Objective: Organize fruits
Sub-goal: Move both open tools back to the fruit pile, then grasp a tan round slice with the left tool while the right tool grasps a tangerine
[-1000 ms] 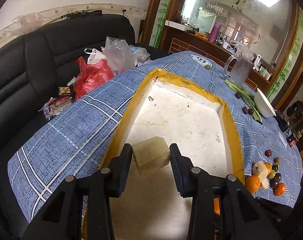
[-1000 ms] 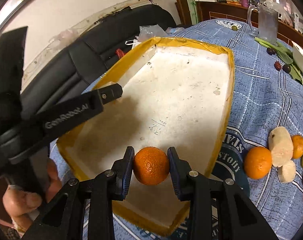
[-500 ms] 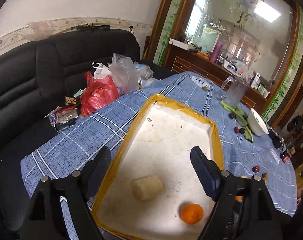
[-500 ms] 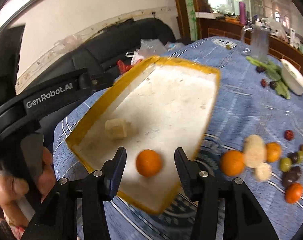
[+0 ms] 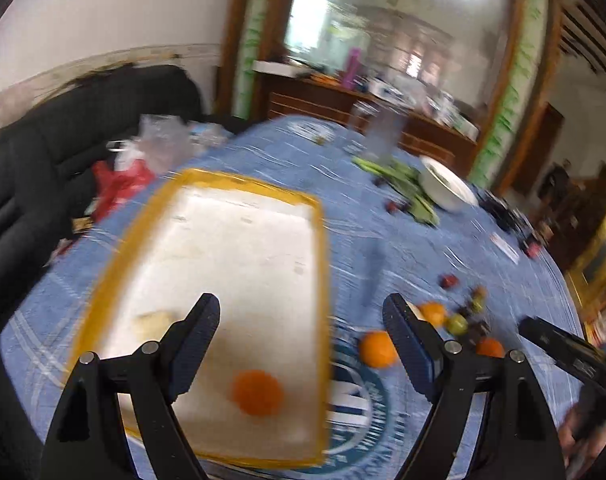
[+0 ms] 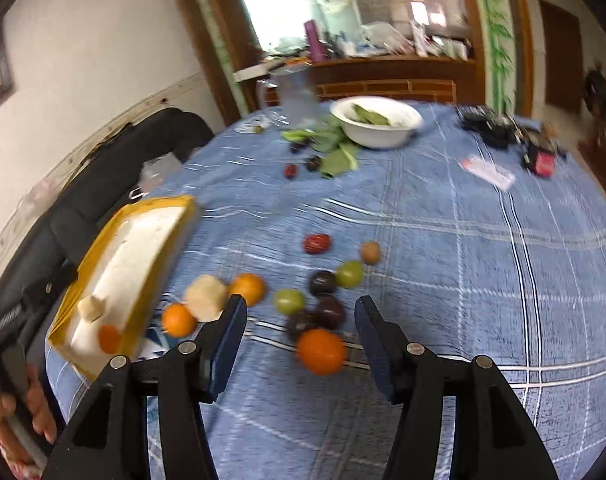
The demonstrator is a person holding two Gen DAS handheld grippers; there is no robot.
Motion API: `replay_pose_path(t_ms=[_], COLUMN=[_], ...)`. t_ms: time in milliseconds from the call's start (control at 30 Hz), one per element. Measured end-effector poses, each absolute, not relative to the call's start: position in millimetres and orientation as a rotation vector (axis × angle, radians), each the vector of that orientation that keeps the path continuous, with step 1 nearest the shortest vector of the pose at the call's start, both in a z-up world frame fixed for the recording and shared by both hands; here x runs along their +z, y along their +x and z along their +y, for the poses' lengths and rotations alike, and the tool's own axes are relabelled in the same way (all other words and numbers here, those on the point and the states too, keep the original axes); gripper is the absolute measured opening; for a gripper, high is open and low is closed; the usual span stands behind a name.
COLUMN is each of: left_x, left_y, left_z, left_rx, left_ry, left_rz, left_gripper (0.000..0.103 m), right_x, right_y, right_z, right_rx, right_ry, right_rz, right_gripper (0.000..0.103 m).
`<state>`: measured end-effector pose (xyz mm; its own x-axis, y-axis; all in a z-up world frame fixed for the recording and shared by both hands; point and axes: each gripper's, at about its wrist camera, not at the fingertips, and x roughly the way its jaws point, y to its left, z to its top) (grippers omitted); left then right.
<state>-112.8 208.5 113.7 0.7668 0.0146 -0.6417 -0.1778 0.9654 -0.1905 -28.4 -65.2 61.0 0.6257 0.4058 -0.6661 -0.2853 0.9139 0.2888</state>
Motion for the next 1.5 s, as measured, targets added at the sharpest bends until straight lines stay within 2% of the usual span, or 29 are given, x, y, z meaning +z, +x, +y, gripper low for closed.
replay_pose_path(t_ms=[267, 567, 633, 667, 733, 767, 800, 833, 867, 1033, 1067, 1167, 1267, 1300, 1500], left_x=[88, 50, 46, 44, 44, 45, 47, 47, 47, 43, 43, 42, 42, 43, 59], left_y=[-63, -22, -20, -18, -19, -20, -21, -21, -22, -20, -20, -21, -22, -22, -37], left_z=[160, 136, 138, 139, 137, 136, 133, 129, 124, 113, 113, 114, 117, 119, 129], left_rx=[-0.080, -0.150, -0.161, -0.163, -0.155, -0.161, -0.180, -0.178, -0.169, -0.133, -0.131, -0.103, -0.114, -0.122, -0.129], left_ry=[-0.222, -0.118, -0.126, -0.125, -0.108, -0.100, -0.096, -0.078, -0.047, 0.035, 0.032, 0.055, 0.038, 0.021, -0.062], left_rz=[0.831, 0.940, 0.943, 0.948, 0.933, 0.922, 0.920, 0.919, 0.912, 0.900, 0.898, 0.873, 0.862, 0.863, 0.831], left_gripper=[0.083, 0.082, 0.075, 0.057, 0.052, 0.041, 0.038, 0.038, 0.038, 0.046, 0.046, 0.037, 0.037, 0.037, 0.037], right_x=[23, 14, 13, 13, 13, 13, 12, 12, 12, 10, 10, 10, 10, 10, 12], right_y=[-18, -16, -15, -15, -14, -15, -16, -16, -16, -15, -15, -15, -15, -15, -18], right_z=[-55, -52, -52, -51, -50, -49, -49, -49, -49, -47, -48, -48, -48, -49, -52], right_rx=[0.415, 0.404, 0.404, 0.406, 0.402, 0.398, 0.397, 0.400, 0.404, 0.410, 0.410, 0.409, 0.406, 0.404, 0.409], right_ry=[0.119, 0.088, 0.084, 0.082, 0.076, 0.072, 0.070, 0.070, 0.072, 0.076, 0.081, 0.082, 0.083, 0.085, 0.102], right_rz=[0.896, 0.909, 0.911, 0.912, 0.912, 0.913, 0.912, 0.915, 0.917, 0.928, 0.926, 0.922, 0.918, 0.918, 0.910], right_gripper=[0.060, 0.060, 0.060, 0.060, 0.060, 0.060, 0.054, 0.044, 0.042, 0.042, 0.042, 0.043, 0.041, 0.037, 0.037])
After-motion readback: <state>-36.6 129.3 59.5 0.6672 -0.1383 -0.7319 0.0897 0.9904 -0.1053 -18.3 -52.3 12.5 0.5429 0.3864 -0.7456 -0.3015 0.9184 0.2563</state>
